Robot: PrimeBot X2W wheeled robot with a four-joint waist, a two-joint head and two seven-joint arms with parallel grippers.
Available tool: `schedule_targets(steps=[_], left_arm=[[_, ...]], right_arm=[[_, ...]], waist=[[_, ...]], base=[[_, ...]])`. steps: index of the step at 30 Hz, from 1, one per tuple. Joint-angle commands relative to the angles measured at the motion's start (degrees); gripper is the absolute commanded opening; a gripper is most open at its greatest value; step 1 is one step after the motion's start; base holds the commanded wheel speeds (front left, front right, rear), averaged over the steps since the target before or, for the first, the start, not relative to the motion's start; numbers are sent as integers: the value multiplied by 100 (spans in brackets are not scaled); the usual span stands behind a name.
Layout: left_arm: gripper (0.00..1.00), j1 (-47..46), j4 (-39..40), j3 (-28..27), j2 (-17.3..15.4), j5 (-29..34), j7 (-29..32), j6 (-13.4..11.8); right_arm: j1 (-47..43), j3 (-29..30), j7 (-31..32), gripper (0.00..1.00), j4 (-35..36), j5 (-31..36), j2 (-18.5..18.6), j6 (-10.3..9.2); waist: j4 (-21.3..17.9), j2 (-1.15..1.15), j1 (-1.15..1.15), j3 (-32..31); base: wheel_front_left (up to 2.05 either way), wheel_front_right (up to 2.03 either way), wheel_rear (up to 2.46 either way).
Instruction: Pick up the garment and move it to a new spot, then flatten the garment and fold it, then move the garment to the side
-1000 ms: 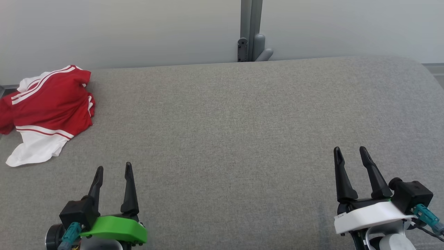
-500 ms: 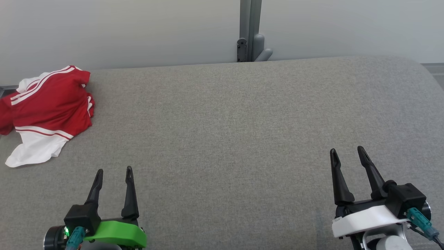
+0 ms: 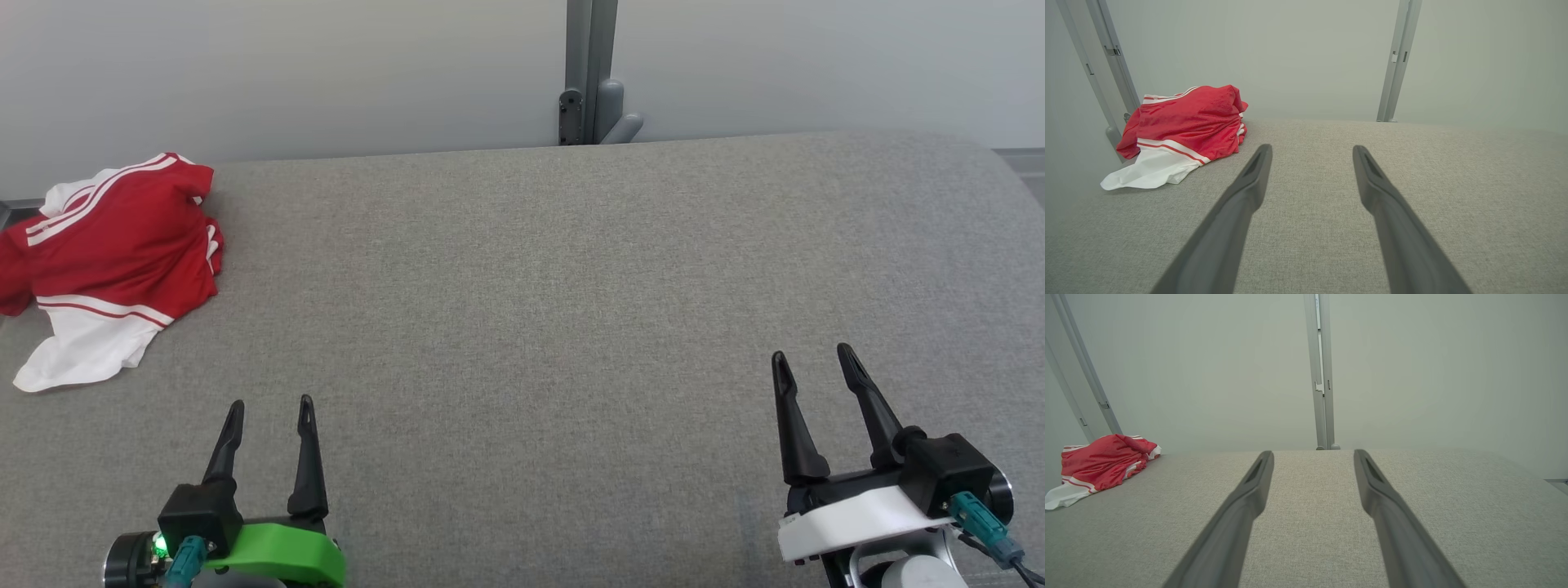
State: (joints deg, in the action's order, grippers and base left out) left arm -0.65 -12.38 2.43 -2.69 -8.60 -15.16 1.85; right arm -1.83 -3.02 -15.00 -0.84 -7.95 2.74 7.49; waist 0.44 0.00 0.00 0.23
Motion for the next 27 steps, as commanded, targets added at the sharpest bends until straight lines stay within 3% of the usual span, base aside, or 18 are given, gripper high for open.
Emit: schedule_targets(steps=[1,16,27], left_arm=[[100,20,-12,-12,-36,24,-3,17],[100,5,-44,-34,-37,103,-2,41],[100,-71,53,-36,-35,122,-1,19]], right_arm=[[-48,-6,-26,100,5,2,26,0],[-79,6,-25,100,9,26,24,0],[-85,1,-22,100,41,43,22,0]], waist=[[-1,0,0,0],[96,0,0,0],[813,0,0,60]], base=[[0,0,0],[0,0,0],[0,0,0]])
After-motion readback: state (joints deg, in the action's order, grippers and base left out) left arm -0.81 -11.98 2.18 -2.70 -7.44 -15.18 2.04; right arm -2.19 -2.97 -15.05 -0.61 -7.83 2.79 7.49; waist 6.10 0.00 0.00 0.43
